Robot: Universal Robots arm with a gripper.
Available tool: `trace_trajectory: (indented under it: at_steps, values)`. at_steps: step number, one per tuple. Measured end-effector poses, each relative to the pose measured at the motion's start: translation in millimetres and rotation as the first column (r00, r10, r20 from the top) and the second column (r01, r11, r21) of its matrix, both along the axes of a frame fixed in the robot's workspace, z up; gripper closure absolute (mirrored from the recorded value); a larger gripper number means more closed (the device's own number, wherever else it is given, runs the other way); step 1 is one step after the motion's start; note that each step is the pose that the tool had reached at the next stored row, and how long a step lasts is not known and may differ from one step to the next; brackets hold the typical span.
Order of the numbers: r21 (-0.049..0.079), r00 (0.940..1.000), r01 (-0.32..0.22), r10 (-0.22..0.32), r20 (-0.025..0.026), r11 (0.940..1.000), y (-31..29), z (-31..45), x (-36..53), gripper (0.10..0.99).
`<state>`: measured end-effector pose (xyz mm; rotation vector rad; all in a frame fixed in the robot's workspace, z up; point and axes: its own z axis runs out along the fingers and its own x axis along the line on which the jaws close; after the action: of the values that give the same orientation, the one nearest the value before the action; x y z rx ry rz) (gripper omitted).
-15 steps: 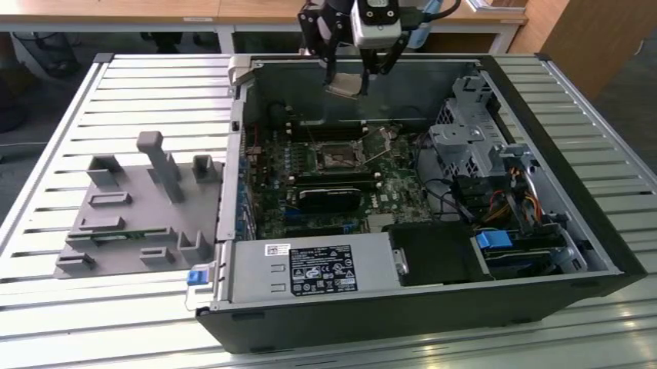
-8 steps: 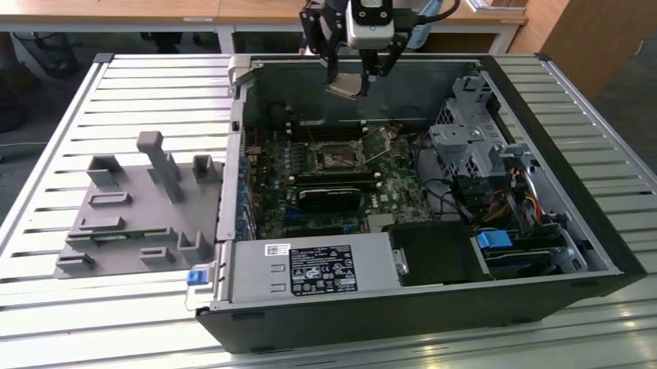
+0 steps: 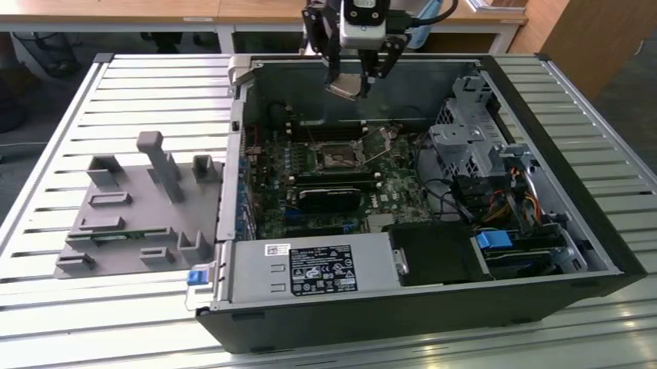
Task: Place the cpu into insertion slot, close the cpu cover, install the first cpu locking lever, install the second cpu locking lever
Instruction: 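Place the cpu into insertion slot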
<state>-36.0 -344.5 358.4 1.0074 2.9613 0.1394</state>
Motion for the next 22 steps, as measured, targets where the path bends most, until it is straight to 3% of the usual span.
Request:
trace_trajectory:
  at_steps: [6,11,22]
  values:
    - [-0.001,0.9968,0.080,-0.080,0.0001,0.9968,0.3,-0.7,0.0,0.549]
    - [-0.001,0.9880,0.155,-0.155,0.0001,0.9880,0.3,-1.5,0.0,0.549]
    - [-0.003,0.9516,0.307,-0.307,0.0006,0.9516,0.7,-3.0,0.0,0.549]
